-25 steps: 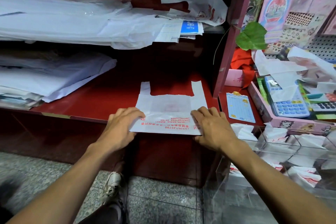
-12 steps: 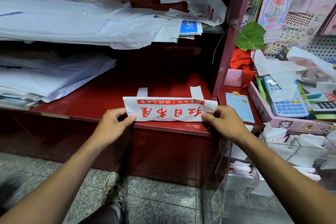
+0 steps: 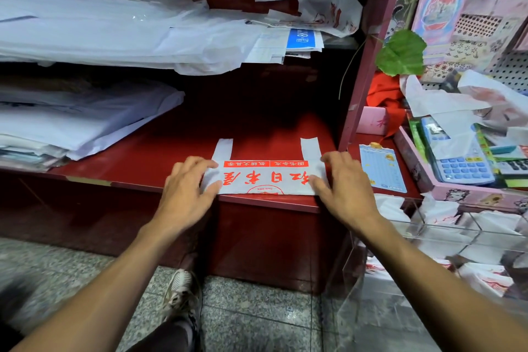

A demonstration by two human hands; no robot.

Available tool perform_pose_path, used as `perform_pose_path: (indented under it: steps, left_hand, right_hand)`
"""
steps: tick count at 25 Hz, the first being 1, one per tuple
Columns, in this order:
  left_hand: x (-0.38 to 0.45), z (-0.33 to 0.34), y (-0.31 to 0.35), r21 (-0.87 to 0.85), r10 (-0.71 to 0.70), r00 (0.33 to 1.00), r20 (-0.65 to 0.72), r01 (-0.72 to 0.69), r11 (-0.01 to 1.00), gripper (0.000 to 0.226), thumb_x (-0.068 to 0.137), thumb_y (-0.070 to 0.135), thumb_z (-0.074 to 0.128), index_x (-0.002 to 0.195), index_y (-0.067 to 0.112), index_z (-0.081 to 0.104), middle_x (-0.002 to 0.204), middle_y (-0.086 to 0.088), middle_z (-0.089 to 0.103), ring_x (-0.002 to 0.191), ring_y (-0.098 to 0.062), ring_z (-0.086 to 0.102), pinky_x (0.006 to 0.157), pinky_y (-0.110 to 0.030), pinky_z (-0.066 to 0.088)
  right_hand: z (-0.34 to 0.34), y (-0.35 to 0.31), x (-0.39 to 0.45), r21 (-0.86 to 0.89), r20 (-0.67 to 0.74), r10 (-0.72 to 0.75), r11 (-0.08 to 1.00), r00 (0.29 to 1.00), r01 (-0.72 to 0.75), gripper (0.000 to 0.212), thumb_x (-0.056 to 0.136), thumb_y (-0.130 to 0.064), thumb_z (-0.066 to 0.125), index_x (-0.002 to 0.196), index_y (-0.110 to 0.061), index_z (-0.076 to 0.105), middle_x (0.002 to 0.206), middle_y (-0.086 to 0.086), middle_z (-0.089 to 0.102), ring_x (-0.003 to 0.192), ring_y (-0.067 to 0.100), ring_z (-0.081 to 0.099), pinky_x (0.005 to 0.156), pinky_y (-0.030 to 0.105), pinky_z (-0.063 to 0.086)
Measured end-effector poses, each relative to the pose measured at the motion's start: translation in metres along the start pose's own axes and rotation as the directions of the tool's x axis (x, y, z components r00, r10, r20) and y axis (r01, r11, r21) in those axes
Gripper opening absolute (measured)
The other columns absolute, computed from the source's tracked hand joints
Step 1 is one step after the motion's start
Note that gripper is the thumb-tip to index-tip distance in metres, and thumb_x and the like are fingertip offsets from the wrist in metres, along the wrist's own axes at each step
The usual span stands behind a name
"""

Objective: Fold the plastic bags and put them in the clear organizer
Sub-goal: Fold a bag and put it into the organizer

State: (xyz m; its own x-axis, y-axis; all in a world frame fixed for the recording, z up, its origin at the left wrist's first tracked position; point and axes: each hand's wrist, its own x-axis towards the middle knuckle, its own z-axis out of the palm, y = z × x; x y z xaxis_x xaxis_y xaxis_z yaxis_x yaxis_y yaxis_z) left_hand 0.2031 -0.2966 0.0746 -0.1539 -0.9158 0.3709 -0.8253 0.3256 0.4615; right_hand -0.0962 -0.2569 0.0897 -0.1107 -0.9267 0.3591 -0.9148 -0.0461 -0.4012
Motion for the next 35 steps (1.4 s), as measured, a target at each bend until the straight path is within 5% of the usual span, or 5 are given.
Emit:
perform_pose_path:
  steps: [6, 12, 25, 31, 35]
  left_hand:
    - [0.001, -0.001, -0.007, 0.177, 0.059, 0.956, 0.287, -0.114, 0.978, 0.081, 0.077, 0.042, 0.079, 0.147, 0.028, 0.041, 0.144, 0.008, 0.043, 0.130, -0.019, 0.035, 0.103, -0.039, 0.030]
    - [-0.005, -0.006, -0.023, 0.007, 0.151, 0.971, 0.185, -0.155, 0.988, 0.058, 0.069, -0.007, 0.073, 0.118, 0.023, 0.064, 0.125, 0.018, 0.053, 0.113, -0.019, 0.045, 0.092, -0.035, 0.039]
    - [-0.004, -0.012, -0.008, -0.430, -0.087, 0.995, 0.055, 0.102, 0.897, 0.022, 0.087, 0.012, 0.072, 0.076, 0.030, 0.074, 0.079, 0.017, 0.073, 0.078, 0.005, 0.064, 0.077, -0.017, 0.046]
    - [0.002, -0.001, 0.003, -0.436, -0.237, 0.971, 0.006, 0.216, 0.873, 0.032, 0.082, 0.012, 0.074, 0.107, 0.028, 0.061, 0.068, -0.006, 0.066, 0.070, -0.013, 0.060, 0.078, -0.032, 0.045]
    - [0.002, -0.001, 0.001, -0.095, 0.044, 0.999, 0.029, -0.041, 0.995, 0.054, 0.073, 0.040, 0.083, 0.122, 0.033, 0.061, 0.114, 0.013, 0.056, 0.106, -0.011, 0.047, 0.092, -0.031, 0.036]
  right_hand:
    - [0.000, -0.003, -0.003, -0.240, 0.452, -0.166, 0.924, 0.876, 0.299, 0.091, 0.085, -0.060, 0.061, 0.155, -0.021, 0.018, 0.160, 0.000, 0.023, 0.142, 0.024, 0.025, 0.114, 0.040, 0.025]
    - [-0.010, 0.009, -0.007, -0.171, 0.396, -0.221, 0.936, 0.892, 0.307, 0.075, 0.083, -0.045, 0.071, 0.147, -0.028, 0.037, 0.153, -0.002, 0.032, 0.136, 0.022, 0.032, 0.110, 0.037, 0.031]
    - [-0.013, 0.030, -0.001, 0.468, 0.179, 0.062, 0.873, 0.982, -0.140, 0.008, 0.088, -0.020, 0.070, 0.090, -0.026, 0.075, 0.083, -0.008, 0.073, 0.078, 0.006, 0.064, 0.075, 0.031, 0.050]
    - [-0.004, 0.012, 0.002, 0.392, 0.083, 0.276, 0.874, 0.957, -0.286, 0.027, 0.085, -0.018, 0.067, 0.109, -0.019, 0.055, 0.070, -0.004, 0.057, 0.071, 0.020, 0.055, 0.066, 0.033, 0.041]
    - [-0.001, 0.009, 0.000, 0.105, -0.024, 0.079, 0.992, 0.997, -0.077, 0.041, 0.087, -0.027, 0.065, 0.124, -0.018, 0.051, 0.112, 0.001, 0.056, 0.101, 0.026, 0.053, 0.085, 0.038, 0.044]
